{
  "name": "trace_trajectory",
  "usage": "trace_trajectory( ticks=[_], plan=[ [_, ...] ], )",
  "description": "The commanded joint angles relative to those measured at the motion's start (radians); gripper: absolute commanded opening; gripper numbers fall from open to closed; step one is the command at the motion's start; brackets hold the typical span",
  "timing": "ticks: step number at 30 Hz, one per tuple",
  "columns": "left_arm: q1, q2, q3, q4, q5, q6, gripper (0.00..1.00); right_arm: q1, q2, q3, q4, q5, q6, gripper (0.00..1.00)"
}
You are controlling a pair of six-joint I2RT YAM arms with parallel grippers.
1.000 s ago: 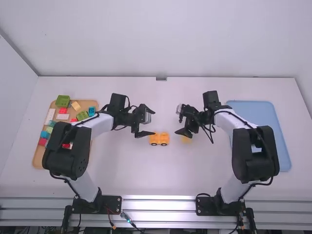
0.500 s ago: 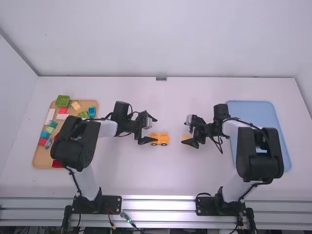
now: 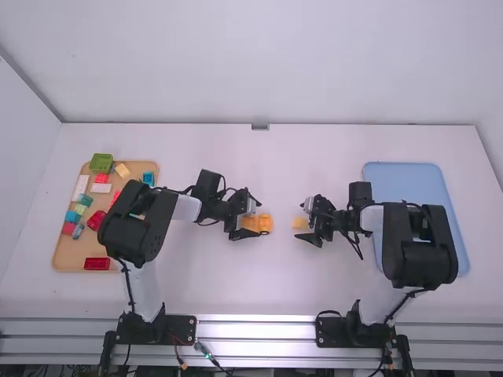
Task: Assemble lego blocks to make yellow taxi
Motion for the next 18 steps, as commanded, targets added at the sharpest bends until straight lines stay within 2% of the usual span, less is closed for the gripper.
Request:
trace_trajectory(
  ticks=[1, 4, 6, 10, 13, 16, 18],
  plan=[
    [0.001, 0.001, 0.018, -0.006, 0.007, 0.004, 0.99, -0.003, 0.063, 0.037, -0.012, -0.027, -0.003, 0.99],
    [0.0, 0.001, 0.018, -0.007, 0.008, 0.003, 0.99, -0.005, 0.129, 0.098, -0.056, -0.049, -0.028, 0.99],
    [0.0, 0.001, 0.018, -0.006, 0.003, -0.023, 0.99, -0.002, 0.174, 0.147, -0.134, -0.068, -0.122, 1.0],
    [0.0, 0.001, 0.018, -0.007, 0.0, -0.026, 0.99, -0.016, 0.212, 0.182, -0.196, -0.082, -0.216, 0.95],
    [0.0, 0.001, 0.018, -0.003, 0.0, -0.026, 0.99, -0.017, 0.23, 0.186, -0.187, -0.084, -0.213, 0.89],
    [0.0, 0.001, 0.018, -0.004, 0.0, -0.026, 0.99, -0.017, 0.243, 0.185, -0.185, -0.083, -0.213, 0.75],
    [0.0, 0.001, 0.018, -0.003, 0.0, -0.026, 0.99, -0.017, 0.247, 0.186, -0.185, -0.079, -0.213, 0.71]
  ],
)
